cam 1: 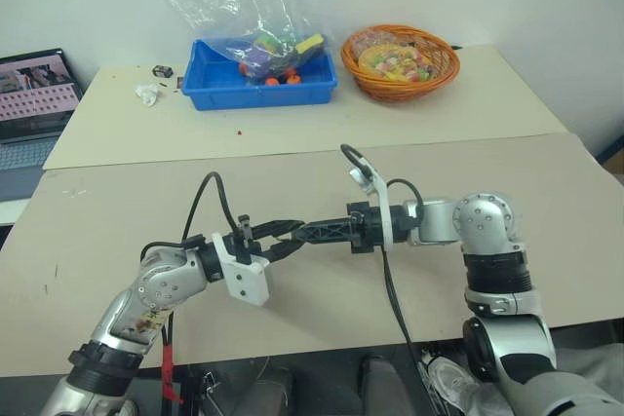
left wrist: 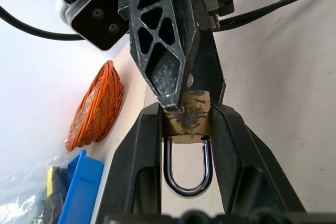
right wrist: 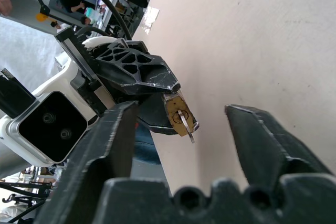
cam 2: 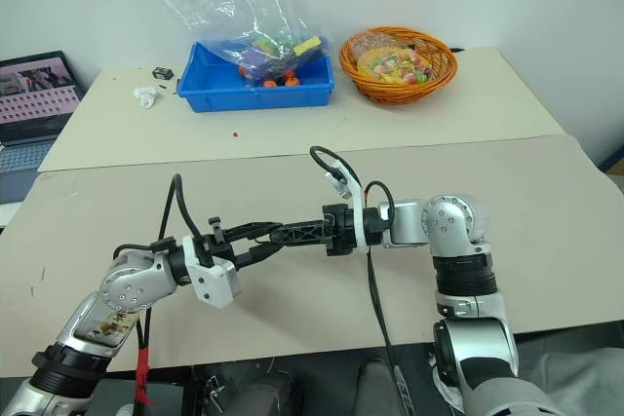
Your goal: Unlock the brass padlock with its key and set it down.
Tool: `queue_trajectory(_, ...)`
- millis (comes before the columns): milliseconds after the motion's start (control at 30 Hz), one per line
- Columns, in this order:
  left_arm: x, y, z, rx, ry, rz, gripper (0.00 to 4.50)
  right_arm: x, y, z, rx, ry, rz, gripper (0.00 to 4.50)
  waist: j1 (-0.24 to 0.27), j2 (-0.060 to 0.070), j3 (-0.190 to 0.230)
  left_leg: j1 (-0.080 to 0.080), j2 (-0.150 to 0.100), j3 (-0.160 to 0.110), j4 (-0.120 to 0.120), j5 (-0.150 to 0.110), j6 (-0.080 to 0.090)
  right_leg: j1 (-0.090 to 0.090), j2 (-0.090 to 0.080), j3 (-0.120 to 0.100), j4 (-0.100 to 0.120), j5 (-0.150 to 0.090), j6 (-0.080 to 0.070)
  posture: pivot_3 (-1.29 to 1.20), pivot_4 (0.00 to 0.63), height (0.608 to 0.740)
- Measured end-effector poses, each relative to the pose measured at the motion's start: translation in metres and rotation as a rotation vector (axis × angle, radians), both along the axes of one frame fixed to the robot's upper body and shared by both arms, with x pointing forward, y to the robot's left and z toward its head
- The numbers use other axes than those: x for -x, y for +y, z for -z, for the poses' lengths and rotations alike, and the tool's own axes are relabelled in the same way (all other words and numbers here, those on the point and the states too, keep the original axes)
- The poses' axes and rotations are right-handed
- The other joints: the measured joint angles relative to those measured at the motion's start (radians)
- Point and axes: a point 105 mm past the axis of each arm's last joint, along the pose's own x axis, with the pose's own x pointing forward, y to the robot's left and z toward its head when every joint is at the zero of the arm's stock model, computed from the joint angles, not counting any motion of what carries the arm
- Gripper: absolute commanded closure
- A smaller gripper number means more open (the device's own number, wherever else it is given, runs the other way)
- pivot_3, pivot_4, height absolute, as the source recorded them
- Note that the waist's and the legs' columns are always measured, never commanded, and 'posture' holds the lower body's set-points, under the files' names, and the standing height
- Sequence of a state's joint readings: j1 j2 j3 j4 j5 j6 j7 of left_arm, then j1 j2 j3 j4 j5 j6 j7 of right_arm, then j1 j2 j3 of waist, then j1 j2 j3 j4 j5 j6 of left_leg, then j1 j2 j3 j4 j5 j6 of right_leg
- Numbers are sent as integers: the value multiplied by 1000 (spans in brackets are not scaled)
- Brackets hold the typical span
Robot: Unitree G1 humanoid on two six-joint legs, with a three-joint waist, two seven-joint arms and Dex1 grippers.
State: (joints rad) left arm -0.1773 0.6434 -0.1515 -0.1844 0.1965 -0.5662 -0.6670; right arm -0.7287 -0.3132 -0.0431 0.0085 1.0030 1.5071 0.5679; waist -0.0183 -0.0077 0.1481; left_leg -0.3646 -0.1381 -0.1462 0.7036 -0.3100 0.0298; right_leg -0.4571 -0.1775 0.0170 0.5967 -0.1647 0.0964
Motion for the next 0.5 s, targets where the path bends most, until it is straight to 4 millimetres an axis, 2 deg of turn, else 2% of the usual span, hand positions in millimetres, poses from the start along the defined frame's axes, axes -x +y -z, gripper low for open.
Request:
queue_trajectory(33,0,0,0,0,0,0,3680,0,0,0,0,0,0,3046,0,0,0,0,0,0,0,0,0,0,0,0,0,0,0,0,150,740)
queue_trajectory(67,0,0,0,0,0,0,3680,0,0,0,0,0,0,3180,0,0,0,0,0,0,0,0,0,0,0,0,0,0,0,0,150,740)
queue_trajectory(100,0,0,0,0,0,0,3680,0,0,0,1,0,0,3585,0,0,0,0,0,0,0,0,0,0,0,0,0,0,0,0,150,740)
queue_trajectory(167,0,1,0,7,6,-3,3680,0,0,0,3,-5,-1,4047,0,0,0,0,0,0,0,0,0,0,0,0,0,0,0,0,150,740)
queue_trajectory(500,0,1,-1,19,12,-3,3680,1,1,-2,2,-14,-2,4058,0,0,0,0,0,0,0,0,0,0,0,0,0,0,0,0,150,740)
